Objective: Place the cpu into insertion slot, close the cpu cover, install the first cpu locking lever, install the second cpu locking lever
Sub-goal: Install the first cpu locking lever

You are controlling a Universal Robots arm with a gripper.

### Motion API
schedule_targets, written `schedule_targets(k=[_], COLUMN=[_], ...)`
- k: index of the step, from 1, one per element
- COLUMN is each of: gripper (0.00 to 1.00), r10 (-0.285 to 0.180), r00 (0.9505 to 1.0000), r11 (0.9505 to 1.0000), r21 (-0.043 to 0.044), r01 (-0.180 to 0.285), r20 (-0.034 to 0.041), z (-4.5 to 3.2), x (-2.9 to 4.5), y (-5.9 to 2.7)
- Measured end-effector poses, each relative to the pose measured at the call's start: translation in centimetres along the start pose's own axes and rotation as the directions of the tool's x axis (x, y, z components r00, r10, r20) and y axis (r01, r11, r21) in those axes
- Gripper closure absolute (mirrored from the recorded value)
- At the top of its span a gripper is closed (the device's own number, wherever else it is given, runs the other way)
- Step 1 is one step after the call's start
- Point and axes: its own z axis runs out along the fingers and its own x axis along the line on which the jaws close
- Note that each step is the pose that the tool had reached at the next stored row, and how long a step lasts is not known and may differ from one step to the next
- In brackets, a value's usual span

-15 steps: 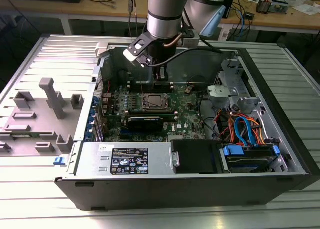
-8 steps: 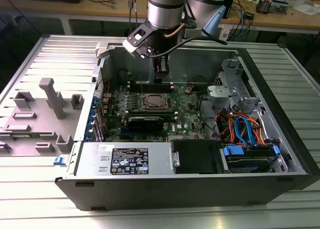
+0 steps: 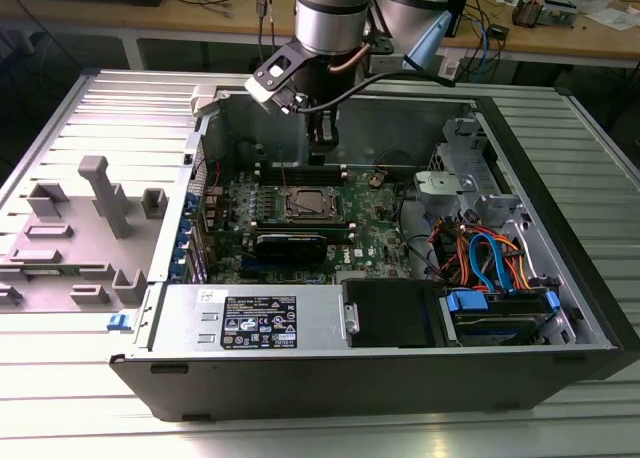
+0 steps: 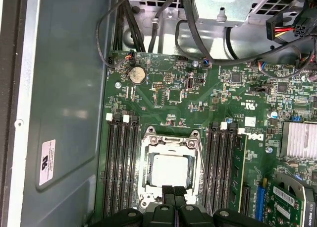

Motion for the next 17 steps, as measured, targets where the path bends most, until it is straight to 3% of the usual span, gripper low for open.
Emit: schedule_targets(k=[4, 10, 11, 13, 17], gripper=[0.89, 0.89, 0.89, 0.89, 0.89], r10=[-0.040, -0.159, -0.182, -0.240, -0.311], r00=[0.9992, 0.9872, 0.9834, 0.9708, 0.9504], r11=[0.9992, 0.9872, 0.9834, 0.9708, 0.9504], r21=[0.0002, 0.0013, 0.0015, 0.0022, 0.0032], r01=[0.040, 0.159, 0.182, 0.240, 0.311], r20=[0.0000, 0.0021, 0.0024, 0.0035, 0.0047], z=[0.00, 0.00, 0.00, 0.00, 0.00], x=[0.00, 0.00, 0.00, 0.00, 0.00], y=[-0.01, -0.02, -0.02, -0.02, -0.02])
